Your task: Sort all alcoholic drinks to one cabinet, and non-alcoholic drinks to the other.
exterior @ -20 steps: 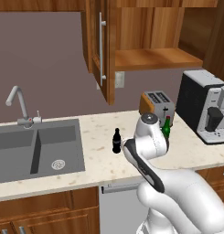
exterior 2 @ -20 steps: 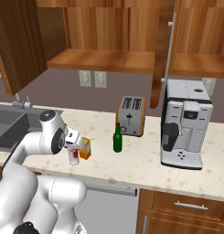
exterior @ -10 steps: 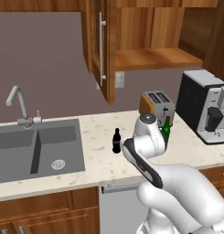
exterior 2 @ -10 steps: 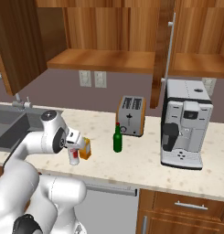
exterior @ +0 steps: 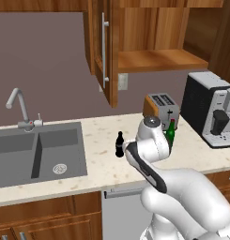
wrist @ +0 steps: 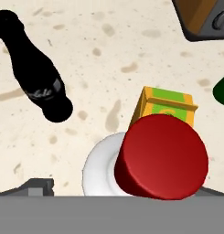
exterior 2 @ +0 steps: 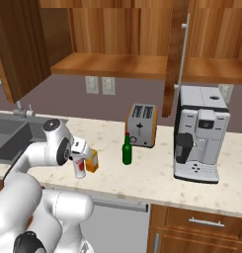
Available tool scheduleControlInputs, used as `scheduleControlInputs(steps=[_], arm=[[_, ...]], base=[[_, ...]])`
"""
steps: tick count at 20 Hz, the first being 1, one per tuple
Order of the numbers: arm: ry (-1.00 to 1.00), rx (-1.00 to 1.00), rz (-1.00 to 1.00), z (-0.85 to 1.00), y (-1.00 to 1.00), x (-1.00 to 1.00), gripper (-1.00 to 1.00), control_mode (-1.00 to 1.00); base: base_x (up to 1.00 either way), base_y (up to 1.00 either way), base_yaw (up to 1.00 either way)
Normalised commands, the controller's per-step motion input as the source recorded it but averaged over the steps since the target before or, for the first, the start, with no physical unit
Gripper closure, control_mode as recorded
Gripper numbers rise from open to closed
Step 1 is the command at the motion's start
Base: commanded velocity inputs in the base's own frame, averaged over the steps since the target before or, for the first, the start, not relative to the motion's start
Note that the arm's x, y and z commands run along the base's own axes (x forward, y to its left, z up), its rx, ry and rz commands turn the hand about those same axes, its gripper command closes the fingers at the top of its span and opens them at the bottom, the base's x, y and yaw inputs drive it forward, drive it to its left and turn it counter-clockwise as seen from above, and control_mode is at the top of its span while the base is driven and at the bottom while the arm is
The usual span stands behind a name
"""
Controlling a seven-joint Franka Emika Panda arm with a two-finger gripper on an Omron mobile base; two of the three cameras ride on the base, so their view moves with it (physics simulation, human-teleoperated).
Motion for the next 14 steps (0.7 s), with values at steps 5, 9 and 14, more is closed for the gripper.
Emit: scheduleControlInputs(steps=[5, 9, 14], arm=[[-0.08, 0.0, 0.0, -0.11, 0.0, 0.0, 1.0, -1.0], [-0.02, 0.0, 0.0, -0.03, 0.0, 0.0, 1.0, -1.0], [0.0, 0.0, 0.0, 0.0, -0.01, 0.0, 1.0, -1.0]], base=[[0.0, 0.0, 0.0], [0.0, 0.0, 0.0], [0.0, 0.0, 0.0]])
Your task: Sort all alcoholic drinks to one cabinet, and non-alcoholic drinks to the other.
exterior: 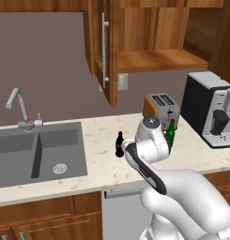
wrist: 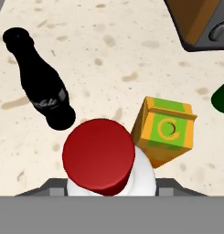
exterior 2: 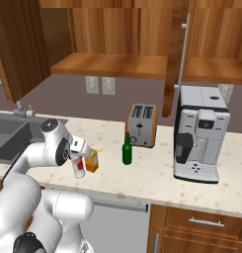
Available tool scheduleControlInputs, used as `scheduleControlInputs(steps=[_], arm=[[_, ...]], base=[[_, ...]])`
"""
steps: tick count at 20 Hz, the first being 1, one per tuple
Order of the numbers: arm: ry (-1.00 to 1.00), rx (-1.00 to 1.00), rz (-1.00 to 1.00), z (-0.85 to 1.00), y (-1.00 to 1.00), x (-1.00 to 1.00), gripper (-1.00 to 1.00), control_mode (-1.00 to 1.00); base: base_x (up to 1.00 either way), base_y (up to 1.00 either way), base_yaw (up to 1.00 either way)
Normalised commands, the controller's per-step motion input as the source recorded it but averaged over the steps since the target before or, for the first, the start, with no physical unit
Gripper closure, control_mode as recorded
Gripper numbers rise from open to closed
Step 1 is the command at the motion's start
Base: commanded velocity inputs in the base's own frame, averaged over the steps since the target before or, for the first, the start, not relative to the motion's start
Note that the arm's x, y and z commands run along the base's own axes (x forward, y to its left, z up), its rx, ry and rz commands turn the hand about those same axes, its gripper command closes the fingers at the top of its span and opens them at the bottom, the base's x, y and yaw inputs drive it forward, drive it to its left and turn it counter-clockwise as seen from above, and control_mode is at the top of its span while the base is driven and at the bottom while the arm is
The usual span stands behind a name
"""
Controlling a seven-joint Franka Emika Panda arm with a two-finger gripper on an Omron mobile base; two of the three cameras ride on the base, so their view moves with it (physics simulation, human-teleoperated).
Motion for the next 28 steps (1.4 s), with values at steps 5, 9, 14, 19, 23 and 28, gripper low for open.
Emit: scheduleControlInputs(steps=[5, 9, 14, 19, 23, 28], arm=[[0.0, 0.05, 0.0, 0.49, -0.13, -0.43, 1.0, -1.0], [0.0, 0.0, 0.0, 0.98, -0.1, -0.69, 1.0, -1.0], [0.0, 0.01, 0.01, 1.0, -0.19, -0.69, 1.0, -1.0], [0.0, 0.0, 0.0, 1.0, -0.15, -0.45, 1.0, -1.0], [0.0, 0.0, 0.04, 1.0, -0.14, -0.15, 1.0, -1.0], [0.0, 0.0, 0.07, 1.0, -0.02, 0.0, 1.0, -1.0]], base=[[0.0, 0.0, 0.0], [0.0, 0.0, 0.0], [0.0, 0.0, 0.0], [0.0, 0.0, 0.0], [0.0, 0.0, 0.0], [0.0, 0.0, 0.0]])
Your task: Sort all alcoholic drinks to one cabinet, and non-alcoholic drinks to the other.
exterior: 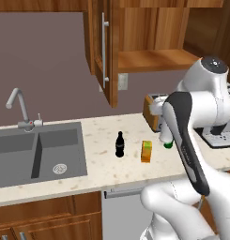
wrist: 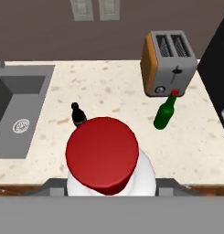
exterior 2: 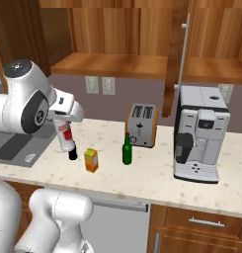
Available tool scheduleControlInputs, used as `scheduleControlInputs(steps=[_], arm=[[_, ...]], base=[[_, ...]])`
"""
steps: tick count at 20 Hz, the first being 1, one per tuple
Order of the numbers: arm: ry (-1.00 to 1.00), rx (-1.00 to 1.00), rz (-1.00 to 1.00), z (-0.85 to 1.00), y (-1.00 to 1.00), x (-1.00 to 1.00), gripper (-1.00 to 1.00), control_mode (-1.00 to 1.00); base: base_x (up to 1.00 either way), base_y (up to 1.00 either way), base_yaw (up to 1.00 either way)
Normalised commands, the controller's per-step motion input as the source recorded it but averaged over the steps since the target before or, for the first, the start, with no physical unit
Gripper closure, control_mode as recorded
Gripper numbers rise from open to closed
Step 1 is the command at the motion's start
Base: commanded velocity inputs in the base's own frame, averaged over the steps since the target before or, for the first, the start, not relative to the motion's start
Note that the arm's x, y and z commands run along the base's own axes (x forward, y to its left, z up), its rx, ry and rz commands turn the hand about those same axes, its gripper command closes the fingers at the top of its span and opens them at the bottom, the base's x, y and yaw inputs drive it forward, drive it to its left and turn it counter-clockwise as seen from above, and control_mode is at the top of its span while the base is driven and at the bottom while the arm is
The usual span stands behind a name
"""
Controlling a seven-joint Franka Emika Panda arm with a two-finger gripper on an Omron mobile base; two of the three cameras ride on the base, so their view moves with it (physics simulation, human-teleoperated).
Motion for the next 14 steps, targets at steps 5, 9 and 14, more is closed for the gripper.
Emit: scheduleControlInputs(steps=[5, 9, 14], arm=[[-0.03, 0.0, 0.08, 1.0, 0.0, 0.0, 1.0, -1.0], [-0.15, -0.02, 0.08, 0.92, 0.05, 0.01, 1.0, -1.0], [-0.23, -0.03, 0.09, 0.65, 0.05, 0.38, 1.0, -1.0]], base=[[0.0, 0.0, 0.0], [0.0, 0.0, 0.0], [0.0, 0.0, 0.0]])
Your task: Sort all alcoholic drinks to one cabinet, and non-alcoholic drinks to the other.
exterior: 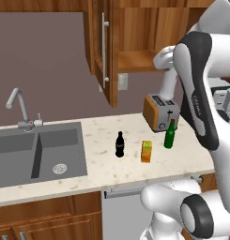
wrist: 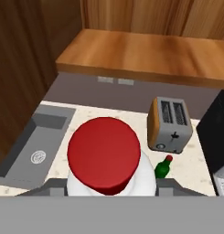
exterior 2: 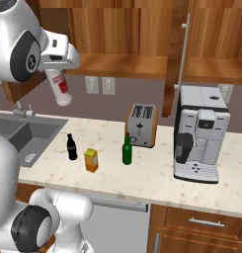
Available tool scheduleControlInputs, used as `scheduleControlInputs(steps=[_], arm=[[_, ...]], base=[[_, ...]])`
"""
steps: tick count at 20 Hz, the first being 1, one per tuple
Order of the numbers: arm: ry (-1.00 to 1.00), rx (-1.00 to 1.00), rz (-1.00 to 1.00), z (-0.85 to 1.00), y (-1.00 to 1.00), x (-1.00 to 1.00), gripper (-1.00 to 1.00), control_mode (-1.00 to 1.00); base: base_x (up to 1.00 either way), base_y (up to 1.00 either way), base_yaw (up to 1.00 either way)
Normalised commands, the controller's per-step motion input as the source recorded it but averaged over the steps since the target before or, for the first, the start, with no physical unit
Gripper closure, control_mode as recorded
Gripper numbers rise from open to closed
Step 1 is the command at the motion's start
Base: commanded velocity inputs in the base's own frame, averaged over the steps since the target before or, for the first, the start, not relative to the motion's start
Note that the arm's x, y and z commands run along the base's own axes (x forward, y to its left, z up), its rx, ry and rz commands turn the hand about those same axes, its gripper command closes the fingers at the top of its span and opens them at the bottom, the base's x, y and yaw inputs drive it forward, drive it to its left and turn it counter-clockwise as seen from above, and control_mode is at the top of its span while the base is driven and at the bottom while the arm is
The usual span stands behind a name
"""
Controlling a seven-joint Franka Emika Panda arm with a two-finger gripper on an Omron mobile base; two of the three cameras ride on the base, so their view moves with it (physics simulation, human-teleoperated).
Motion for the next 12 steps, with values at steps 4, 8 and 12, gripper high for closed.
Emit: scheduleControlInputs(steps=[4, 8, 12], arm=[[-0.2, -0.03, 0.06, 0.47, 0.08, 0.53, 1.0, -1.0], [-0.09, 0.0, 0.08, 0.08, 0.08, 0.84, 1.0, -1.0], [-0.03, 0.0, 0.1, 0.0, 0.05, 0.75, 1.0, -1.0]], base=[[0.0, 0.0, 0.0], [0.0, 0.0, 0.0], [0.0, 0.0, 0.0]])
